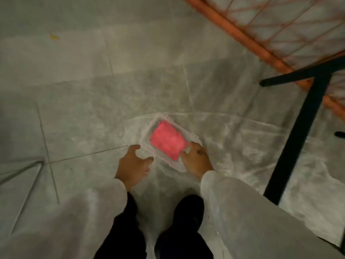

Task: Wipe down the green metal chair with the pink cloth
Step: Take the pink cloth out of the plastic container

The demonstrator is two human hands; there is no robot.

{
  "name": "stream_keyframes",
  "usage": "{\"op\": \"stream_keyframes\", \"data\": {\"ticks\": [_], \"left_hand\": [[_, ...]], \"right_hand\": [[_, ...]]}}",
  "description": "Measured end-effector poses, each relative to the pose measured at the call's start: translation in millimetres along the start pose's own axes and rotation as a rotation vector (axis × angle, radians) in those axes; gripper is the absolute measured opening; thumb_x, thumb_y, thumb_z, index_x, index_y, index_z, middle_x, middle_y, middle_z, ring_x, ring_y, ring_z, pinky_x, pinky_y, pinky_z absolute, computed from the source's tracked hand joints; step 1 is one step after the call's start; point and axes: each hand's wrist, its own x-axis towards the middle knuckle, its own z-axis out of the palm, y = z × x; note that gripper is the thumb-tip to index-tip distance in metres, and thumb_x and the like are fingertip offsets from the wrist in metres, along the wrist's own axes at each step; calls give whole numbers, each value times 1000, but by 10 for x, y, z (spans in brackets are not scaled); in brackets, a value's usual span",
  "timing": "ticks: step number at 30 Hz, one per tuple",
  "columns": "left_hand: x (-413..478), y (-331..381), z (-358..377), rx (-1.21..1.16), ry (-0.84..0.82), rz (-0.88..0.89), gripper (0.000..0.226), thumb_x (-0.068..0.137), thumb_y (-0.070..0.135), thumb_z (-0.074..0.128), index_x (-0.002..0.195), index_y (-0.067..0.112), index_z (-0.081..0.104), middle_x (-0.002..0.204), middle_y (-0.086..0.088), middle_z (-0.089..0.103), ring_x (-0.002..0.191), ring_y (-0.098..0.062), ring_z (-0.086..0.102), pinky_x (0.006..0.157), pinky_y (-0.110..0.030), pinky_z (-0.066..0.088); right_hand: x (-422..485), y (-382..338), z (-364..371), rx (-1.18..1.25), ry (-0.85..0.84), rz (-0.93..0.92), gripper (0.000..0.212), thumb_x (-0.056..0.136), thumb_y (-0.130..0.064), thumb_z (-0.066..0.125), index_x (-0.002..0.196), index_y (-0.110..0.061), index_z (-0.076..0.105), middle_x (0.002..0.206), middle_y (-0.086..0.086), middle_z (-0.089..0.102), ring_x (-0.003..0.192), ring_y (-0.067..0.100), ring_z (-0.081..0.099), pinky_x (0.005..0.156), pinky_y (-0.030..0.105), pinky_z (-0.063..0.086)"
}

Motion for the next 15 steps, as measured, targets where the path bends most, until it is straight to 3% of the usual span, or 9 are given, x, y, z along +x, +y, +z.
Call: {"op": "stream_keyframes", "data": {"ticks": [3, 6, 10, 15], "left_hand": [[317, -9, 180, -150, 17, -70, 58, 82, 18, 72, 128, 24, 37, 104, -17, 65, 70, -26, 72, 62, -39, 62], [548, -102, 334, -271, 96, -72, 55, 83, 12, 70, 120, 27, 32, 101, -21, 64, 66, -29, 73, 62, -41, 62], [700, -251, 427, -298, 109, -58, 54, 86, -2, 61, 120, 28, 32, 97, -23, 65, 63, -29, 73, 62, -41, 62], [743, -273, 418, -315, 50, -52, 56, 88, -4, 61, 123, 30, 33, 93, -21, 67, 71, -29, 75, 71, -42, 62]], "right_hand": [[376, 46, 232, 2, 34, -30, 38, 96, -18, 46, 130, -4, 54, 134, 17, 56, 125, 33, 52, 105, 35, 41], [635, 66, 441, -28, 34, -36, 48, 99, -18, 44, 145, -2, 38, 150, 16, 40, 139, 31, 38, 113, 34, 28], [839, 105, 662, -56, 107, -58, 61, 99, -22, 47, 152, -4, 24, 157, 14, 31, 142, 28, 35, 112, 32, 26], [969, 152, 757, -162, 176, -59, 49, 103, -30, 43, 145, -6, 34, 148, 14, 42, 134, 30, 44, 104, 35, 34]]}}
